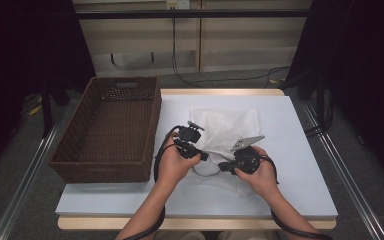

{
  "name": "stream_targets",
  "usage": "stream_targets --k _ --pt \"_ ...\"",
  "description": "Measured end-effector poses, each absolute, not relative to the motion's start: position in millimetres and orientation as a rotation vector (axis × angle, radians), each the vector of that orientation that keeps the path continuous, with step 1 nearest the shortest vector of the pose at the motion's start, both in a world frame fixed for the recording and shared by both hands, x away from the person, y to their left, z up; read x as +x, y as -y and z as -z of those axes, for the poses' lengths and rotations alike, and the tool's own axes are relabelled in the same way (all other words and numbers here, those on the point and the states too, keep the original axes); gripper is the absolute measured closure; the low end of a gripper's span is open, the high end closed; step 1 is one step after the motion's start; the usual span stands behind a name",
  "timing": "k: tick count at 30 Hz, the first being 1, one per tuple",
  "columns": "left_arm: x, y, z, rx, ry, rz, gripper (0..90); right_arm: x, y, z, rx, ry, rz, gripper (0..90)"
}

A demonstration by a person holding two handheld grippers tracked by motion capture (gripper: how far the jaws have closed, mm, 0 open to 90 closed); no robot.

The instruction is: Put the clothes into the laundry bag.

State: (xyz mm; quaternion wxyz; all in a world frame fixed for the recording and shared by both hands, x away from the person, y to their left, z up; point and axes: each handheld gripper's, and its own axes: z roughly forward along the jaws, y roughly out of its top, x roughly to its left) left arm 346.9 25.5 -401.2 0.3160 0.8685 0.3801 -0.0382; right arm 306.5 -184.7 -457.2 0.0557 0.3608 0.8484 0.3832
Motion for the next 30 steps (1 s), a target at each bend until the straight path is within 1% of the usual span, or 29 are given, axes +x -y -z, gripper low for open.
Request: stream_targets --k 12,22,30 --pt "344.1 -26.3 410.3 2.276 -1.003 0.158 88.4 320.6 184.1 476.6 1.082 -2.585 -1.059 90.0" --pt "341.9 -23.8 415.1 2.294 -0.987 0.19 88.5 327.7 192.2 473.8 1.132 -2.506 -0.983 90.0" --pt "340.8 -21.1 421.3 2.312 -0.966 0.223 88.7 335.7 205.4 474.6 1.211 -2.425 -1.0 90.0"
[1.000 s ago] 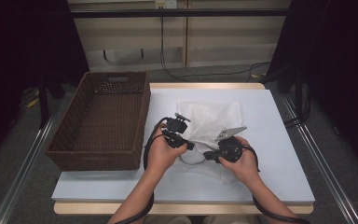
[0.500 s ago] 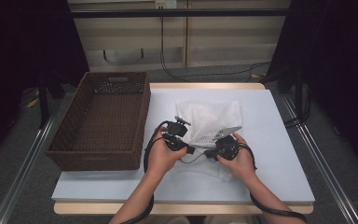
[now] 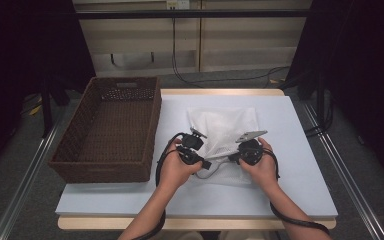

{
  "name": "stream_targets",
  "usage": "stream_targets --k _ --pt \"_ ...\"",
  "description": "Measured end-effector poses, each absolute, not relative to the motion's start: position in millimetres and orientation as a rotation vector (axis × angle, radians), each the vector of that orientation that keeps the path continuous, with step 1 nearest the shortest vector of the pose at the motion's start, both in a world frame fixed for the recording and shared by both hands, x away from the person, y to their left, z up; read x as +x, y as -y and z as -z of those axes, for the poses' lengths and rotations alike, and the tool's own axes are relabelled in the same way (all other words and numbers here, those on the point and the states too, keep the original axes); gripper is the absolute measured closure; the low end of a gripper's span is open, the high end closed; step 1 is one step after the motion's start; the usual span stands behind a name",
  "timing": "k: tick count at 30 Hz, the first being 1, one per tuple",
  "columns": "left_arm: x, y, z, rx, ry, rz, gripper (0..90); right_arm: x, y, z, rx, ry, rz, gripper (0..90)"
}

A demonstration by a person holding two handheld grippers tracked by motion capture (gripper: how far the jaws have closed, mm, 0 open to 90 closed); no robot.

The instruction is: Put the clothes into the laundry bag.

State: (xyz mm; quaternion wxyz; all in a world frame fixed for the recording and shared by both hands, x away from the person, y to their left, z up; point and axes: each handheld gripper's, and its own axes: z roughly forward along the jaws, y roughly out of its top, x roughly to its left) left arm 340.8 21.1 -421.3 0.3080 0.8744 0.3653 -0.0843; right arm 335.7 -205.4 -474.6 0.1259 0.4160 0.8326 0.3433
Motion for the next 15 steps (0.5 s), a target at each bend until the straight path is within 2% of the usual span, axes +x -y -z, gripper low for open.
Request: stream_targets --k 15 --pt "339.5 -7.1 425.8 2.315 -0.944 0.229 88.6 350.9 218.4 471.9 1.237 -2.323 -1.003 90.0"
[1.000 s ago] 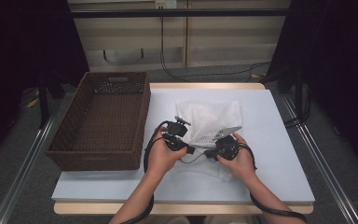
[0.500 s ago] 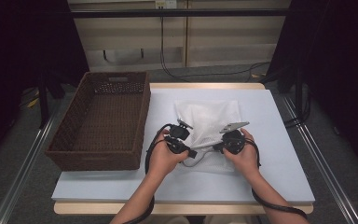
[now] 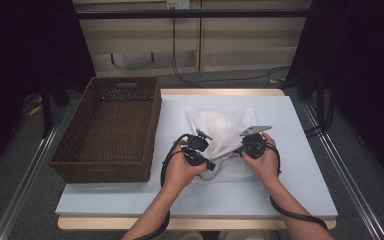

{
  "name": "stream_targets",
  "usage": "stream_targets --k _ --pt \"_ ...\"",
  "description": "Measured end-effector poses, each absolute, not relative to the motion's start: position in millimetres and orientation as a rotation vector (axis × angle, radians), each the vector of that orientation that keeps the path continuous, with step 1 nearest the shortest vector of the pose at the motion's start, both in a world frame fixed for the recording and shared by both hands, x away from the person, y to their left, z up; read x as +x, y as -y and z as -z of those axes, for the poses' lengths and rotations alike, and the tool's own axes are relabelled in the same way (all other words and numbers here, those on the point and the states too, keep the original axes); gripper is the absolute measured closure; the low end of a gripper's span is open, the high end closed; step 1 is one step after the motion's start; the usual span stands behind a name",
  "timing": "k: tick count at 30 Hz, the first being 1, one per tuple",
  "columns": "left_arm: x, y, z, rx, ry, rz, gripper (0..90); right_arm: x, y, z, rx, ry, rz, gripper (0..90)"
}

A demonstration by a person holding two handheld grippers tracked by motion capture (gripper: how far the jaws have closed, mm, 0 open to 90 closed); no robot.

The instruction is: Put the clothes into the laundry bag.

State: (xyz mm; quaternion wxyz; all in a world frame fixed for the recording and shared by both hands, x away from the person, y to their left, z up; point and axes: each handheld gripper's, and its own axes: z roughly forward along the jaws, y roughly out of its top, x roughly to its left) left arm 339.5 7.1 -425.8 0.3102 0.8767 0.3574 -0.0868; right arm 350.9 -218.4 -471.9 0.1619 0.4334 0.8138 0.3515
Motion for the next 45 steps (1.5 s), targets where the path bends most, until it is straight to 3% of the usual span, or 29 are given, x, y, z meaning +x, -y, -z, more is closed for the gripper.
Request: stream_targets --k 9,17,22,29,34,45 --pt "339.8 -13.3 423.6 2.307 -0.947 0.202 87.5 347.2 223.8 471.1 1.265 -2.362 -1.047 90.0" --pt "341.6 -22.1 418.6 2.299 -0.971 0.167 80.0 329.1 228.2 462.5 1.26 -2.4 -1.074 89.0" --pt "340.7 -23.9 417.0 2.282 -0.969 0.125 66.6 318.2 232.0 458.1 1.243 -2.435 -1.078 86.2" --pt "339.5 -30.9 419.1 2.254 -0.966 0.022 38.3 303.3 239.4 450.5 1.24 -2.439 -1.061 81.9" --pt "337.6 -38.0 423.2 2.257 -0.967 -0.035 23.9 294.2 245.8 448.2 1.242 -2.443 -1.066 77.6" --pt "339.2 -35.8 429.2 2.28 -0.937 -0.035 10.4 285.0 249.3 448.3 1.274 -2.425 -1.024 66.6"
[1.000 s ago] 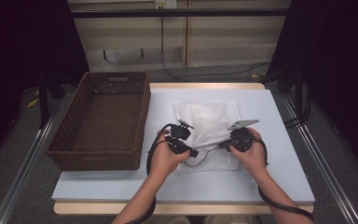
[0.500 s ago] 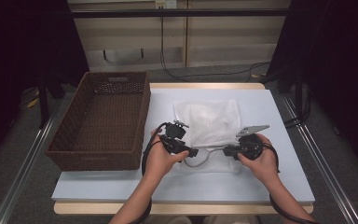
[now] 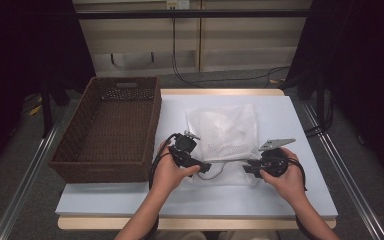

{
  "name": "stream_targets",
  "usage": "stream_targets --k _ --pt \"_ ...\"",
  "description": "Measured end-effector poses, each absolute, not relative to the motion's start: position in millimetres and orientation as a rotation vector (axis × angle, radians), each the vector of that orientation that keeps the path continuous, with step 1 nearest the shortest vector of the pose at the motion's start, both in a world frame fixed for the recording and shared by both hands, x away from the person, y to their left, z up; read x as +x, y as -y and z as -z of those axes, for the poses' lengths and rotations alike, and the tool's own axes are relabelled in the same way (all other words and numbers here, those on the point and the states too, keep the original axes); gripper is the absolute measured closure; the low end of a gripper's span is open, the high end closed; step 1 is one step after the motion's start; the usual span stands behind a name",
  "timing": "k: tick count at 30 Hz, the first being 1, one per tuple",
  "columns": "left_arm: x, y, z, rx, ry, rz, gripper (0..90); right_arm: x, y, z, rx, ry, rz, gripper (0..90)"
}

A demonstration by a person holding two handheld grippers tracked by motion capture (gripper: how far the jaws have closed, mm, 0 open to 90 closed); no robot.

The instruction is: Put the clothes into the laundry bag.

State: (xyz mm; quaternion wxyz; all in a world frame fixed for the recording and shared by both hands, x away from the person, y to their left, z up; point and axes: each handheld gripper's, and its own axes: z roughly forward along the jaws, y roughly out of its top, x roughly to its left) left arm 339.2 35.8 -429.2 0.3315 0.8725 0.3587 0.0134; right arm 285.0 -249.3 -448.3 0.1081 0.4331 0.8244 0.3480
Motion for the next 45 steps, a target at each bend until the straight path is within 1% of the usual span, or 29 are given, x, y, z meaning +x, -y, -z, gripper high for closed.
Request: stream_targets --k 2,4,10,11,14,16,22,25,34,39,43,45 --pt "340.6 -34.1 431.0 2.277 -0.933 -0.034 7.6 284.3 247.2 448.6 1.281 -2.434 -1.032 64.9" --pt "342.7 -33.4 433.9 2.307 -0.919 -0.032 4.3 284.6 245.8 449.8 1.268 -2.436 -1.028 61.3" --pt "343.4 -35.3 436.7 2.297 -0.927 -0.01 3.1 285.5 238.6 458.2 1.253 -2.457 -0.968 56.0" --pt "343.8 -36.2 437.2 2.296 -0.923 -0.001 3.1 286.2 238.3 459.9 1.233 -2.463 -0.959 56.5" --pt "344.4 -35.0 440.8 2.304 -0.925 0.018 3.0 286.1 235.7 464.3 1.229 -2.482 -0.885 59.4" --pt "344.6 -33.0 441.5 2.324 -0.887 0.021 3.5 286.7 234.7 468.8 1.229 -2.496 -0.865 60.4" --pt "347.2 -25.2 444.6 2.331 -0.849 0.023 2.6 287.4 237.3 469.6 1.221 -2.464 -0.85 82.6" --pt "347.3 -23.2 445.1 2.335 -0.832 -0.003 2.6 288.0 241.6 468.9 1.255 -2.456 -0.868 88.7" --pt "339.8 -26.8 440.9 2.333 -0.789 -0.016 2.6 287.2 252.0 460.6 1.282 -2.438 -0.971 90.0" --pt "334.7 -38.9 442.5 2.312 -0.826 -0.043 3.9 282.0 260.0 454.5 1.301 -2.44 -1.006 90.0" --pt "332.6 -48.5 446.3 2.29 -0.883 -0.034 6.8 275.8 265.2 453.1 1.318 -2.448 -1.005 90.0" --pt "331.2 -53.2 445.8 2.287 -0.9 -0.051 8.3 271.3 268.0 452.2 1.304 -2.455 -1.008 90.0"
